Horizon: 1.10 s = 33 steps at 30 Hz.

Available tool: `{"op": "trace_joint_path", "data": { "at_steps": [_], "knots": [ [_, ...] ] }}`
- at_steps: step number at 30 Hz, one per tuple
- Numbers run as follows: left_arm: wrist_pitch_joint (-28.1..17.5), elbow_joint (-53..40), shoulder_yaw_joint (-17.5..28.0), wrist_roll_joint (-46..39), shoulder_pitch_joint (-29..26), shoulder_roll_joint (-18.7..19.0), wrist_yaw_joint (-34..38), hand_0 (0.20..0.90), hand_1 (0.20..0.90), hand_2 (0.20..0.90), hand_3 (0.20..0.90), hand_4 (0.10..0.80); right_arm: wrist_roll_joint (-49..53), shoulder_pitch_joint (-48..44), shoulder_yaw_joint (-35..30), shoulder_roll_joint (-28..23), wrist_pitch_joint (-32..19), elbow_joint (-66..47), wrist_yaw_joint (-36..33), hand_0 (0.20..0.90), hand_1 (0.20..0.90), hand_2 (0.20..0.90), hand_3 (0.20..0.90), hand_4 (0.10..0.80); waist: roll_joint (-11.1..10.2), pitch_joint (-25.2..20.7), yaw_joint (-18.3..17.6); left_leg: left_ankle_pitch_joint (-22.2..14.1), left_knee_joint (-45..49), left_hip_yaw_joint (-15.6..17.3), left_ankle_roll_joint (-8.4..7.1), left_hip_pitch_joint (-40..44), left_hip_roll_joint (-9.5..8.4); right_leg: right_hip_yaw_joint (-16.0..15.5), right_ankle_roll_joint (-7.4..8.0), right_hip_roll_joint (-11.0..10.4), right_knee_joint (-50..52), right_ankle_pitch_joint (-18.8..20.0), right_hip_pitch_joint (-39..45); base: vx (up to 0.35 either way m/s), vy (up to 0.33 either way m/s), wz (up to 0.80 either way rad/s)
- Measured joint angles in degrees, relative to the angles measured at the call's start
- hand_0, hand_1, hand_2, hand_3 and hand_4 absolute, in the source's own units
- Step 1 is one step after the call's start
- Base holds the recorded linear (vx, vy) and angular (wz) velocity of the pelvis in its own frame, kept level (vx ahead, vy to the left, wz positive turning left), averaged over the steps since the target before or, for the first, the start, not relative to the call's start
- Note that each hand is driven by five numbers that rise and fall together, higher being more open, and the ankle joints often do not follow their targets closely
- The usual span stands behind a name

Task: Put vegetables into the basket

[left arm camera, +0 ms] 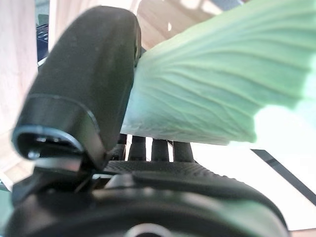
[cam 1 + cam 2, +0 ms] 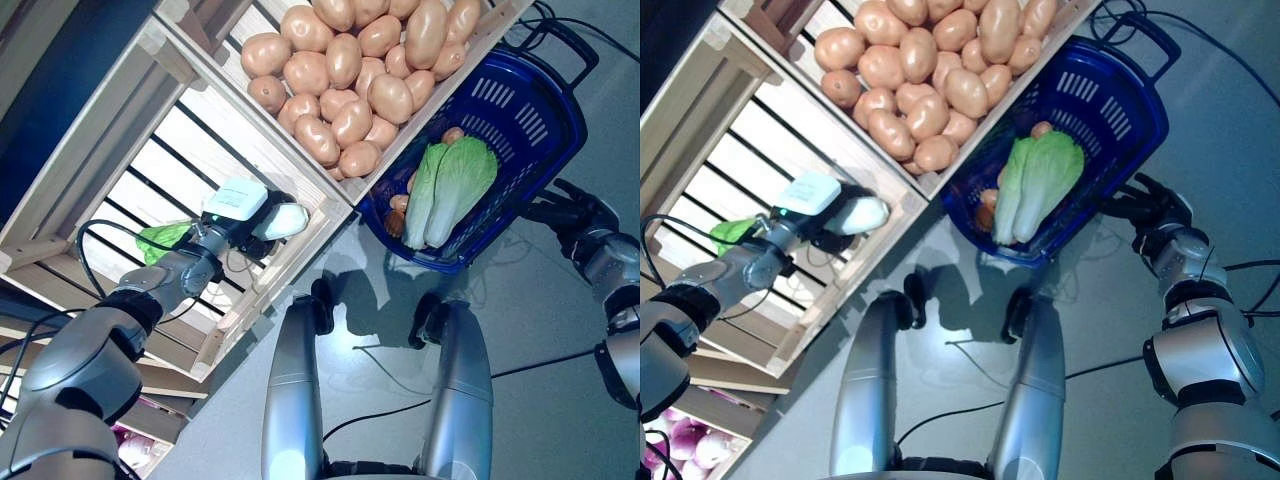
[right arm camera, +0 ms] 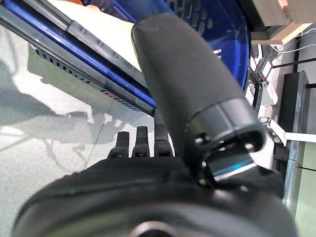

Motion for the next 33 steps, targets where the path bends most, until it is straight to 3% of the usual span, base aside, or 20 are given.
{"op": "trace_joint_path", "data": {
  "at_steps": [9,16,19,21,24,28,31,33],
  "knots": [
    [0.28,3.05,0.54,-2.54,8.31,-0.72,-3.71,0.300,0.300,0.300,0.300,0.400,0.04,2.01,-0.03,0.91,0.09,-0.52,0.45,0.900,0.900,0.900,0.900,0.800,-0.12,0.02,0.00,0.74,-6.43,0.49,-0.41,10.29,-0.26,-0.87,0.74,0.66,-6.03,0.63,10.26,0.061,-0.008,0.01],
    [-3.90,-2.84,19.65,-21.82,17.13,-0.66,-12.75,0.300,0.300,0.300,0.300,0.400,-0.26,8.99,-6.64,2.79,-0.07,-7.16,2.16,0.900,0.900,0.900,0.900,0.800,-1.46,-0.69,1.59,4.60,-20.71,0.86,-1.12,23.61,-1.38,-4.94,1.36,0.67,-17.54,2.58,23.73,0.146,-0.049,0.12],
    [-3.95,-10.18,29.83,-30.52,25.81,-2.08,-18.09,0.300,0.300,0.300,0.300,0.400,-1.03,17.94,-9.86,6.46,-0.75,-16.94,2.41,0.900,0.900,0.900,0.900,0.800,-3.34,-4.58,2.43,7.31,-31.02,1.42,-2.02,32.50,-2.38,-6.64,2.07,0.89,-24.57,3.20,31.45,0.193,-0.043,0.10],
    [-3.92,-13.48,31.87,-33.51,29.85,-2.88,-20.40,0.300,0.300,0.300,0.300,0.400,-2.95,22.55,-10.20,7.83,-0.88,-22.49,2.41,0.900,0.900,0.900,0.900,0.800,-3.82,-8.08,2.83,8.77,-35.42,1.38,-2.13,35.49,-2.71,-7.91,2.41,1.20,-28.16,3.75,34.32,0.193,-0.025,0.18],
    [-3.48,-17.42,34.53,-36.90,34.56,-3.73,-24.25,0.300,0.300,0.300,0.300,0.400,-5.04,27.26,-10.75,9.37,-0.89,-29.46,2.43,0.900,0.900,0.900,0.900,0.800,-4.03,-9.79,3.04,10.05,-41.13,1.60,-2.21,41.03,-2.86,-9.21,3.17,1.89,-33.11,4.41,39.97,0.233,-0.001,0.12],
    [-0.48,-26.12,43.41,-49.94,45.20,-8.54,-33.19,0.300,0.300,0.300,0.300,0.400,-9.94,38.60,-11.71,10.82,-0.65,-40.79,5.19,0.900,0.900,0.900,0.900,0.800,-3.94,-15.23,3.09,13.27,-52.32,1.71,-1.63,50.10,-3.14,-10.24,5.10,4.42,-45.26,8.03,49.93,0.237,-0.016,0.12],
    [0.84,-29.76,46.46,-58.18,46.83,-9.87,-37.53,0.300,0.300,0.300,0.300,0.400,-11.91,41.43,-11.62,11.56,-0.04,-41.86,8.49,0.900,0.900,0.900,0.900,0.800,-4.52,-18.49,3.35,13.66,-55.13,1.76,-1.21,52.08,-3.39,-10.21,6.19,5.51,-52.37,10.69,53.87,0.127,-0.063,0.07],
    [2.52,-31.54,48.19,-63.98,46.57,-10.53,-40.55,0.300,0.300,0.300,0.300,0.400,-11.97,41.66,-11.34,11.73,3.76,-42.58,12.20,0.900,0.900,0.900,0.900,0.800,-4.86,-19.37,3.40,14.08,-57.48,1.75,-0.97,54.29,-3.65,-10.21,6.92,6.45,-58.90,13.48,58.04,0.074,-0.065,0.02]
  ]
}}
